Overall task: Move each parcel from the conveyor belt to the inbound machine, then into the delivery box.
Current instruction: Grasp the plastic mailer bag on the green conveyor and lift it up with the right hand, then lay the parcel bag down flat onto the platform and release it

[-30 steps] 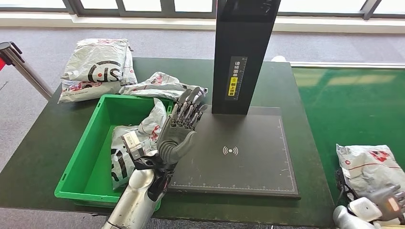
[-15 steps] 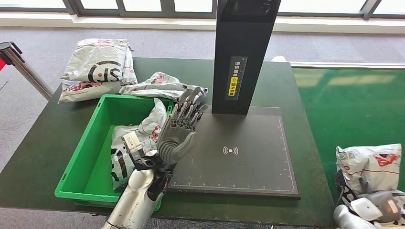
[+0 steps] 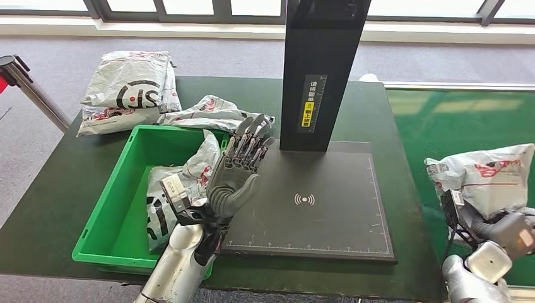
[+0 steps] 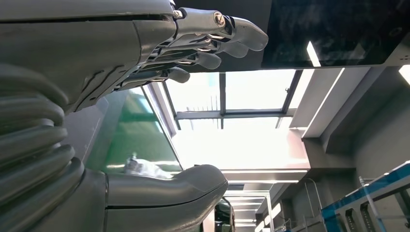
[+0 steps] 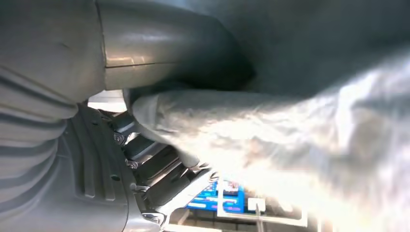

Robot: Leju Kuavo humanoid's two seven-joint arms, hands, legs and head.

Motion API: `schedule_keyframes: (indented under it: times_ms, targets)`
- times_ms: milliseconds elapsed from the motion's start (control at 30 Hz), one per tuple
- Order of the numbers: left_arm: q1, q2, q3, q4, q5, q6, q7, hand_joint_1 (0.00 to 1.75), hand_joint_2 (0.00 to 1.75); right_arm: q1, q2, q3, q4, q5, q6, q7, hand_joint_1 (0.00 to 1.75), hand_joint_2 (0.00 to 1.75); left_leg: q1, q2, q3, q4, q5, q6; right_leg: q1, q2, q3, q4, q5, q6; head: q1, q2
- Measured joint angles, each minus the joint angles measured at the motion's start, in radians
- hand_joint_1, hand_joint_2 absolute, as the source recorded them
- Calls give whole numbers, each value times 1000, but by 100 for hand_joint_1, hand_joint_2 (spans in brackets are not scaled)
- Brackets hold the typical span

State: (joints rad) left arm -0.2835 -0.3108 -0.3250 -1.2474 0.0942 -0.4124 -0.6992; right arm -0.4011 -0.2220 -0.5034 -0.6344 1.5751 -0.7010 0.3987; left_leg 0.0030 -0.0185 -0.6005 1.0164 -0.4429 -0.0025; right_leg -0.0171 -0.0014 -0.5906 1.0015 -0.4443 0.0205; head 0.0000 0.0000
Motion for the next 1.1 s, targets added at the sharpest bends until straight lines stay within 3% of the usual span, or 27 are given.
schedule_keyframes:
  times_ms: [167, 233, 300, 400, 433, 467, 500, 600, 733, 967, 1100]
  targets:
    - [0, 0, 0, 1, 4, 3, 0, 0, 175, 58, 50, 15, -284, 0, -2, -61, 175, 175, 0, -1, -2, 0, 1, 0, 0, -2, -1, 1, 0, 0, 0, 0]
    - [-1, 0, 0, 3, 9, 4, 0, 0, 175, 67, 89, 21, -407, -22, -3, -167, 175, 175, 0, 0, -2, 0, 1, 0, 0, 0, -1, 1, 0, 0, 0, 0]
    - [-2, 0, 0, 6, 16, 5, 0, 0, 175, 51, 171, -6, -535, -90, -4, -431, 175, 175, 0, 4, -1, 0, 1, -1, 0, 3, -4, 2, 0, -1, 0, 0]
    - [-4, 0, 0, 9, 21, 5, 0, 0, 175, 5, 326, -117, -655, -240, -5, -996, 175, 175, 1, 9, 0, 0, 1, -2, 2, 7, -5, 3, 1, -4, 0, 0]
    - [-4, 0, 0, 10, 22, 7, 0, 0, 175, 4, 365, -141, -679, -279, -5, -1121, 175, 175, 2, 6, 0, 0, 2, -3, 2, 5, -5, 3, 1, -4, 0, 0]
    - [-4, 0, 0, 10, 23, 9, 0, 0, 175, 8, 397, -152, -701, -305, -5, -1189, 175, 175, 3, 3, -1, 0, 2, -4, 3, 2, -4, 3, 0, -4, 0, 0]
    - [-4, 0, 0, 11, 23, 11, 0, 0, 175, 12, 423, -155, -719, -317, -4, -1198, 175, 175, 3, 0, -1, 0, 3, -4, 3, 0, -4, 3, 0, -5, 0, 0]
    - [-4, 0, 0, 13, 24, 13, 0, 0, 175, 16, 480, -155, -753, -342, -3, -1122, 175, 175, 3, 1, -2, -1, 3, -5, 3, 1, -4, 3, 0, -5, 0, 0]
    - [-5, 0, 0, 14, 23, 16, 0, 0, 175, 26, 522, -128, -734, -426, 5, -1097, 175, 175, 3, 1, -2, -1, 3, -5, 3, 1, -4, 3, 0, -5, 0, 0]
    - [-2, 0, 6, 5, 12, 14, 0, 0, 175, 100, 522, 152, -644, -585, 224, -980, 175, 175, 3, 2, -2, -1, 3, -6, 3, 2, -5, 3, 0, -5, 0, 0]
    - [-1, 0, 12, 5, 7, 13, 0, 0, 175, 119, 506, 248, -624, -615, 260, -961, 175, 175, 3, 2, -2, -1, 4, -6, 3, 2, -5, 3, 0, -5, 0, 0]
